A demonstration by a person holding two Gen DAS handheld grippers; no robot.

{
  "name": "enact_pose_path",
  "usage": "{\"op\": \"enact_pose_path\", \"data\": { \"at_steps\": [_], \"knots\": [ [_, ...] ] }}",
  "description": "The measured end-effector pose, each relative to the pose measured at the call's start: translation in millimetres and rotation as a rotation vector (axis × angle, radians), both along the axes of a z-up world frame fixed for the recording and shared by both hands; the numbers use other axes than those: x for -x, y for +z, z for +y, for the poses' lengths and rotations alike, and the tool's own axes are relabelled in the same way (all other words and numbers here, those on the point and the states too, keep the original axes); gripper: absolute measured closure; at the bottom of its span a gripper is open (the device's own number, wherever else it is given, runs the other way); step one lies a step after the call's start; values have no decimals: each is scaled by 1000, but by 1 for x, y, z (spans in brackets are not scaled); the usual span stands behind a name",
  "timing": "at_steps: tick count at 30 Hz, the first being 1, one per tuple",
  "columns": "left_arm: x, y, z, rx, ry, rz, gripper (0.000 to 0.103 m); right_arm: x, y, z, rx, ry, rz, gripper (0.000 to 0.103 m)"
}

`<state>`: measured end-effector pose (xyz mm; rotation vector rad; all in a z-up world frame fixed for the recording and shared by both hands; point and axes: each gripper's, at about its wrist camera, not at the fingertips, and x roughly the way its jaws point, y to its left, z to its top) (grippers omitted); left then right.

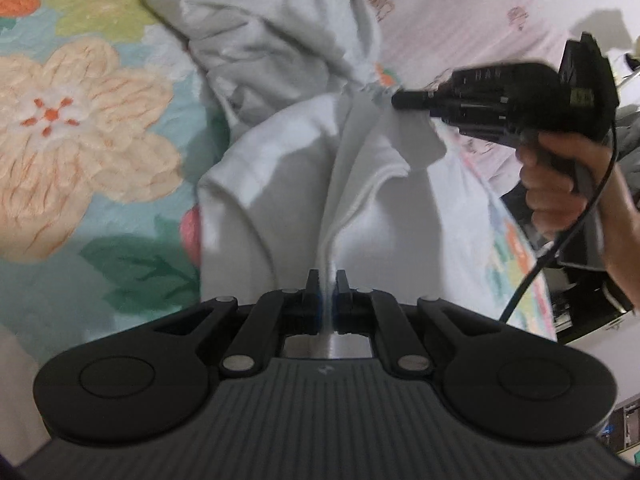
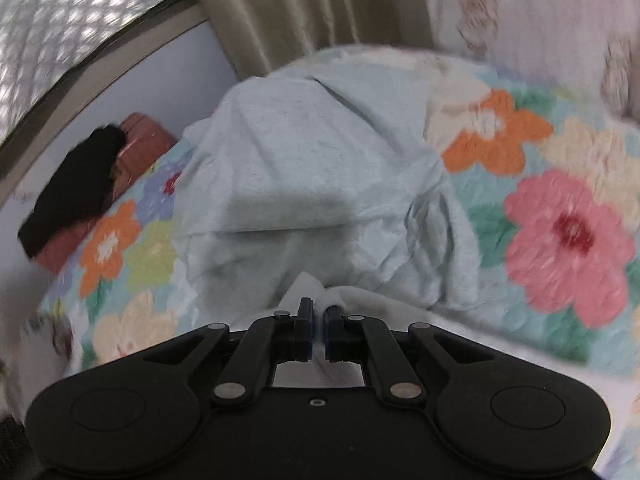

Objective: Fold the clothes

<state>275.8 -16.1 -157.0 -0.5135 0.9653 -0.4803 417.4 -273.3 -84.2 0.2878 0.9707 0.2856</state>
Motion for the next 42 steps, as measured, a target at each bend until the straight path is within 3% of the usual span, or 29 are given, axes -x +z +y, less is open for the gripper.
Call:
{"op": "enact_pose_path", "data": {
  "at_steps": [5, 10, 13, 17, 19, 21, 22, 24, 27, 31, 34, 40, 42],
  "knots": [
    [-7, 2, 19, -59, 33, 10, 88, 16, 0, -5, -163, 11, -66, 88],
    [-7, 4, 28, -76, 50, 2, 84, 16, 6, -18, -304, -74, -47, 83],
    [-6, 2, 23, -90, 42, 9, 81, 14, 17, -12, -261, -107, -93, 80],
    [-6, 5, 26, -79, 59, 8, 80, 19, 39, 5, -162, 8, -140, 79],
    [-6, 5, 32, -57, 85, 14, 74, 28, 38, 13, -98, 36, -125, 73],
    [-6, 7, 34, -54, 85, 8, 55, 38, 25, 20, -54, 68, -95, 70],
    [-7, 8, 35, -56, 80, 2, 54, 46, 16, 22, -39, 71, -81, 67],
    [-9, 10, 30, -104, 68, -9, 54, 66, 0, 21, -51, 44, -51, 67],
    [-3, 16, 23, -162, 44, -23, 54, 111, -20, 8, -168, -23, -17, 67],
    [22, 20, 22, -173, 130, 19, 54, 179, -33, -16, -254, -113, 4, 67],
    [47, 27, 16, -187, 156, 46, 54, 232, -33, -36, -252, -158, 13, 63],
    [116, 49, -3, -348, 45, -48, 52, 338, -38, -59, -186, -272, -9, 57],
    [137, 44, -4, -343, 17, -19, 52, 372, -44, -61, -161, -302, -19, 57]
  ]
}}
